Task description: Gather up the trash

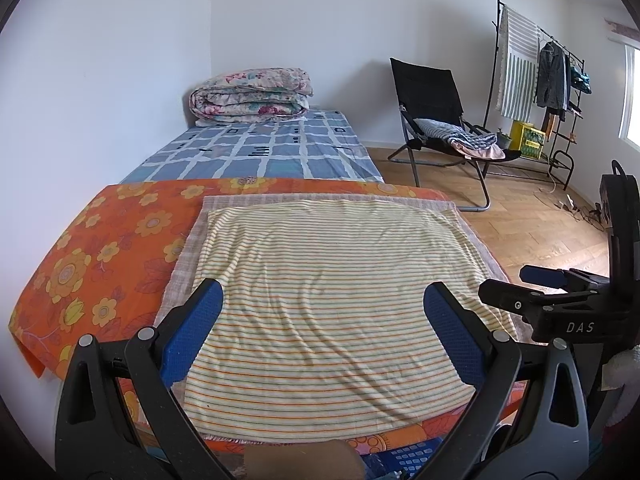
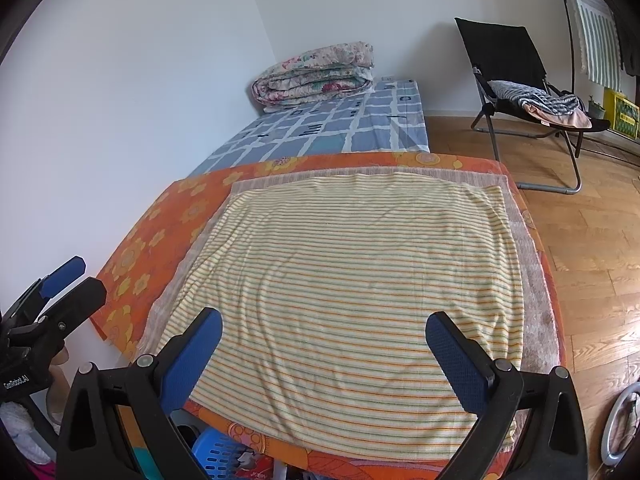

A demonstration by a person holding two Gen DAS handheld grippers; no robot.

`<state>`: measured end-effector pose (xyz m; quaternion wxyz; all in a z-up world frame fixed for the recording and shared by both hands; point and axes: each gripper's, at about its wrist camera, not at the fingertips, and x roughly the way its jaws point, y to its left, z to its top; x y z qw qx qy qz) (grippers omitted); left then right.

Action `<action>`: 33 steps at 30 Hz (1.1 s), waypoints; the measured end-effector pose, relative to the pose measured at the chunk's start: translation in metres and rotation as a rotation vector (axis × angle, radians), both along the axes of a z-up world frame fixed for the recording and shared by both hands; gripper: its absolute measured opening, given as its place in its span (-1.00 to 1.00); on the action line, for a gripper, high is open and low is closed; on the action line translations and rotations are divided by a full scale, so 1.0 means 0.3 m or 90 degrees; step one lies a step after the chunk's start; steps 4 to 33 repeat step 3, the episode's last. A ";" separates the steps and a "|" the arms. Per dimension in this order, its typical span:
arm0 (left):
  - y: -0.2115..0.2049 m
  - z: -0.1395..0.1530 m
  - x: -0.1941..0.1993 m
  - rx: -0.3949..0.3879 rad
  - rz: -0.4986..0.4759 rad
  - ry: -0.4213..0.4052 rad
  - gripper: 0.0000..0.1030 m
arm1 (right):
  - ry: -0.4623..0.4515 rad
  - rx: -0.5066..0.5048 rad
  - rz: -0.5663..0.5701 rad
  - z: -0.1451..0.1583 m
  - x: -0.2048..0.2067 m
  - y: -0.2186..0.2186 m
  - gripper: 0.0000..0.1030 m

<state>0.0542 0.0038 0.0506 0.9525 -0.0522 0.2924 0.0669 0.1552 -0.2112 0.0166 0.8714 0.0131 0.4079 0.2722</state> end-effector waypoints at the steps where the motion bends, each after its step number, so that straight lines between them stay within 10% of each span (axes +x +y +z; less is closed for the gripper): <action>1: 0.001 0.000 0.000 0.001 0.001 0.000 0.98 | 0.001 0.000 0.000 0.000 -0.002 0.000 1.00; 33: -0.004 0.000 0.002 0.001 0.000 0.001 0.98 | 0.001 -0.002 -0.001 -0.002 -0.001 0.000 1.00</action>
